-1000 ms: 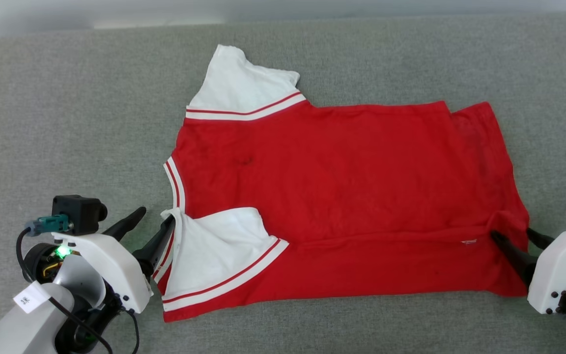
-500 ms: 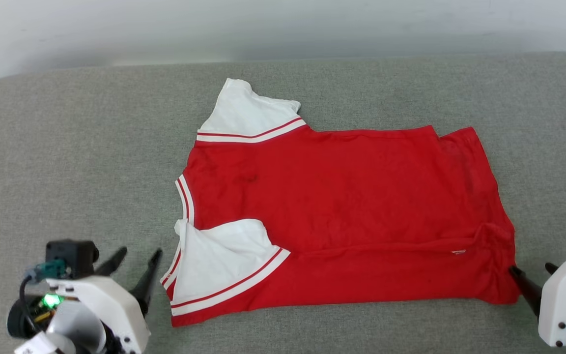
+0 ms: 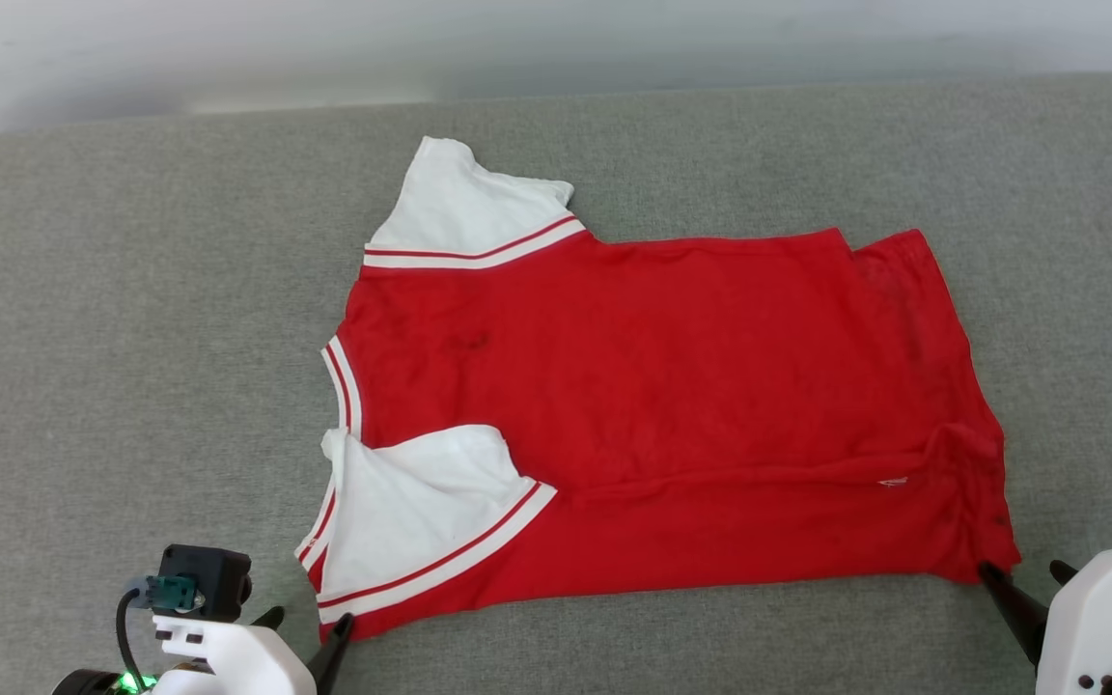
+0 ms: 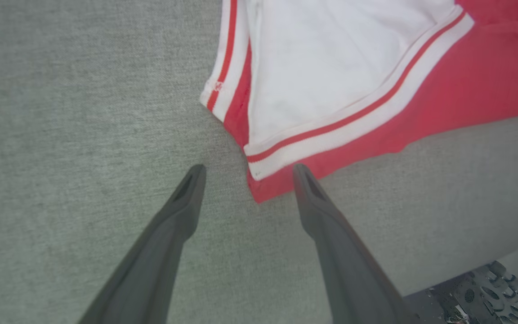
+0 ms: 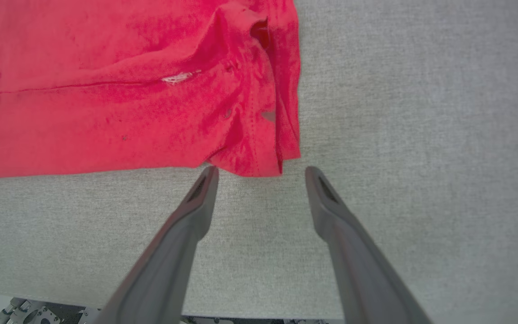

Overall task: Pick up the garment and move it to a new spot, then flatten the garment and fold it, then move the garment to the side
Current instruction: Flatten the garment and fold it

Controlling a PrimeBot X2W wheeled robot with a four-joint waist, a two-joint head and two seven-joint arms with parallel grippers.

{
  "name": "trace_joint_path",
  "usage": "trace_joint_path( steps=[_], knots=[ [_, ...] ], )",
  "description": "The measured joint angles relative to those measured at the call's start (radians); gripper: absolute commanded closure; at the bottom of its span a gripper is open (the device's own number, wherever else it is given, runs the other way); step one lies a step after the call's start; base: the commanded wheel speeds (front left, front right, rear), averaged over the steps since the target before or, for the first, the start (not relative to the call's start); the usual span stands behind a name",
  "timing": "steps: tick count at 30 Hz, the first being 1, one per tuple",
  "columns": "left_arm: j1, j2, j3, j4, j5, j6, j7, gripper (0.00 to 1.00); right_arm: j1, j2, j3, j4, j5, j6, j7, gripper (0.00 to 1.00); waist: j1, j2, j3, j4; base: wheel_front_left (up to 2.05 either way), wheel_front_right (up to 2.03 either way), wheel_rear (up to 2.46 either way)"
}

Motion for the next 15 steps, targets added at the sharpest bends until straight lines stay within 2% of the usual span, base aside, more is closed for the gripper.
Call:
trace_joint_path(
  steps=[3,11,12,14,15],
  knots=[
    [-0.007,-0.001,-0.007,0.017,0.01,0.003,0.008,0.0,0.0,0.005,0.001,-0.006,-0.001,0.0,0.0,0.0,0.0,0.0,0.01,-0.005,0.0,0.0,0.0],
    [-0.053,-0.013,-0.033,0.092,0.025,-0.022,0.034,0.0,-0.007,0.01,0.021,-0.018,-0.01,0.0,0.0,0.0,0.0,0.0,0.056,-0.022,0.0,0.0,0.0],
    [-0.059,-0.016,-0.039,0.097,0.023,-0.032,0.041,0.13,-0.009,0.01,0.025,-0.018,-0.011,0.0,0.0,0.0,0.0,0.0,0.062,-0.023,0.0,0.0,0.0],
    [-0.067,-0.028,-0.041,0.108,0.017,-0.046,0.045,1.0,-0.013,0.009,0.031,-0.018,-0.016,0.0,-0.001,0.0,-0.0001,0.0,0.071,-0.023,0.0,0.0,0.0],
    [-0.071,-0.03,-0.043,0.112,0.016,-0.056,0.045,1.0,-0.015,0.008,0.035,-0.018,-0.017,0.0,-0.003,0.0,-0.0001,0.0,0.073,-0.023,0.0,0.0,0.0]
  ],
)
